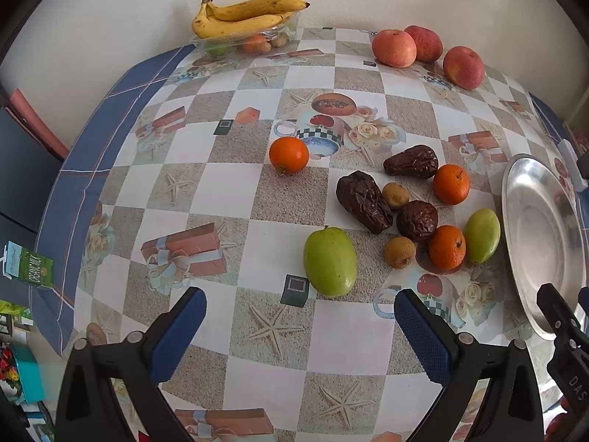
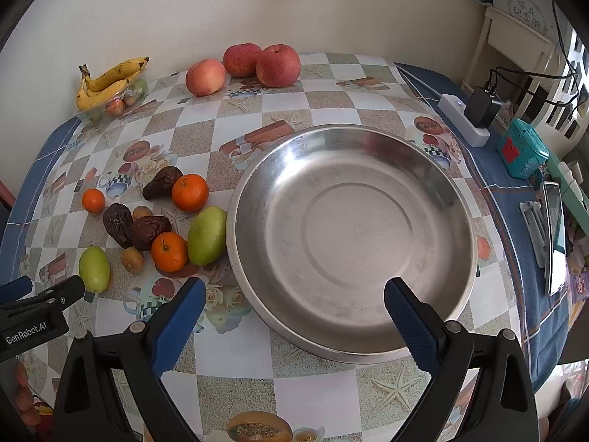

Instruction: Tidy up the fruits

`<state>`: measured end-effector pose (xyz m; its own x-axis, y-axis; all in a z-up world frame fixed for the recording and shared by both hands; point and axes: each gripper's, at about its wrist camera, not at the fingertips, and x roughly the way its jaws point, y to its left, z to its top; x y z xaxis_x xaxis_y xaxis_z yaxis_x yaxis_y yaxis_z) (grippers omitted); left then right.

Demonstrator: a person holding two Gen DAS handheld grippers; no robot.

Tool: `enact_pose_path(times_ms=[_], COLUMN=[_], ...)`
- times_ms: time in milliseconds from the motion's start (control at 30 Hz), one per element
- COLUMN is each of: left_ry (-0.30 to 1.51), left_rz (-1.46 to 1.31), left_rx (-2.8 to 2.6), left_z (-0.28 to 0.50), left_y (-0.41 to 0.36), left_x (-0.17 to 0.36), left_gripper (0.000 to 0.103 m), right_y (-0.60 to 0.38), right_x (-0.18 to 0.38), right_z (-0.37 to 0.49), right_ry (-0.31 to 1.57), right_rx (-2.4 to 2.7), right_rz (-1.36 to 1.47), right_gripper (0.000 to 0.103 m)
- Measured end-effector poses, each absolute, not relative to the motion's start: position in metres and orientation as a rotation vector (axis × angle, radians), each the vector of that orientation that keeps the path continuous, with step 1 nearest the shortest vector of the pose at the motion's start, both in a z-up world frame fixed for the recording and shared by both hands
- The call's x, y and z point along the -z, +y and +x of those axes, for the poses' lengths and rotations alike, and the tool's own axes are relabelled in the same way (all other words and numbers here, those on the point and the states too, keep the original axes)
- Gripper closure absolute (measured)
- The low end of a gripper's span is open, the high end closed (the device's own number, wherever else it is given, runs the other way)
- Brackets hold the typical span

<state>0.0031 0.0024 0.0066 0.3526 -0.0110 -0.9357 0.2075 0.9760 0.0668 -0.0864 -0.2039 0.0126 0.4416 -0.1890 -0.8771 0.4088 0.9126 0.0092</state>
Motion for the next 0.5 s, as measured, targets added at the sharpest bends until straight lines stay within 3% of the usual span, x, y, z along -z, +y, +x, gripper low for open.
enact_pose_path(times_ms=[500], left_ry=[1.204], left_rz=[0.182], left_rx=[0.146], left_z=[0.0028], left_y=[0.0016], left_x=[-0.0071], left_gripper=[0.000], right_y=[-0.2037], right_x=[-0.0120], right_z=[-0.0858], right_ry=[1.054], right_rx=[0.371], right_rz=[0.232], right_gripper=[0.005])
